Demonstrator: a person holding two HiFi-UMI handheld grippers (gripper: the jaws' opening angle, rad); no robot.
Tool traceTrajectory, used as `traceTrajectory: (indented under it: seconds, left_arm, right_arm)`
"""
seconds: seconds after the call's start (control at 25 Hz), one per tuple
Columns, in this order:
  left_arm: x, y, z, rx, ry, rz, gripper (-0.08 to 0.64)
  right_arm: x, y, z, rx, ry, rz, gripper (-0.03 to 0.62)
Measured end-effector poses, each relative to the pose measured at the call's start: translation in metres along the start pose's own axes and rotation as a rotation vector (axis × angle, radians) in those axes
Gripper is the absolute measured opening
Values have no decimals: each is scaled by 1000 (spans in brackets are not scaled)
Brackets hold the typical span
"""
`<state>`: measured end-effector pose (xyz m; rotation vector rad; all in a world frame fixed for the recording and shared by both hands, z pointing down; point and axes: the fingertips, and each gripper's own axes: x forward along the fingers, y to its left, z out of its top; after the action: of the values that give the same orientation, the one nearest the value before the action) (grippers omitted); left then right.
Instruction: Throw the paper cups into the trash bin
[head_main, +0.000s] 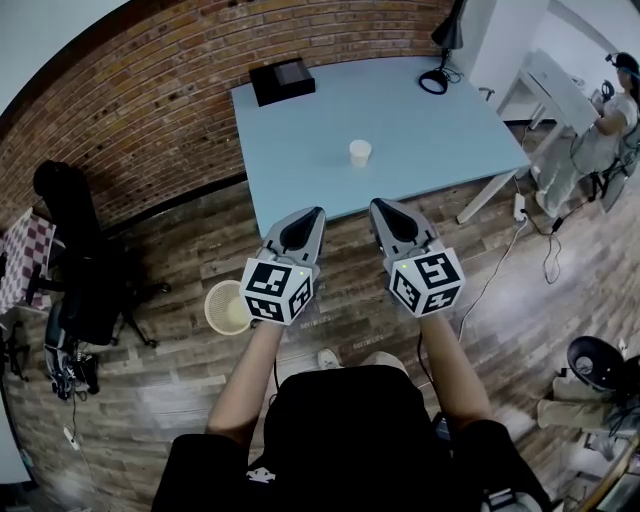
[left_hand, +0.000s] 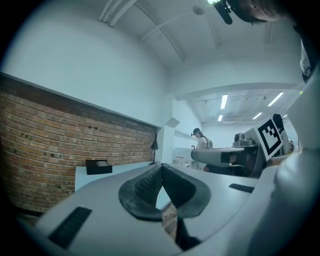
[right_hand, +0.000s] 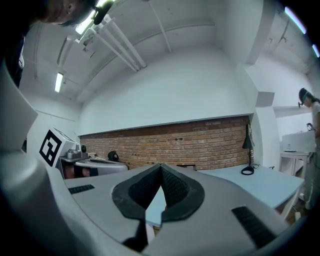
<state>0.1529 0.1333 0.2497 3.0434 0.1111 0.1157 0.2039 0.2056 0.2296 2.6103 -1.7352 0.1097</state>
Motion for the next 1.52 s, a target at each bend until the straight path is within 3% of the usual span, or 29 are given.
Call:
traceTrajectory:
  seconds: [0.48, 1.52]
  left_arm:
    - [22, 11, -12, -31, 22, -11, 8]
    - [152, 38, -9, -6, 58, 70, 8]
  right_arm:
    - [19, -20, -8, 10, 24, -19, 3]
    - [103, -151, -12, 29, 46, 76, 3]
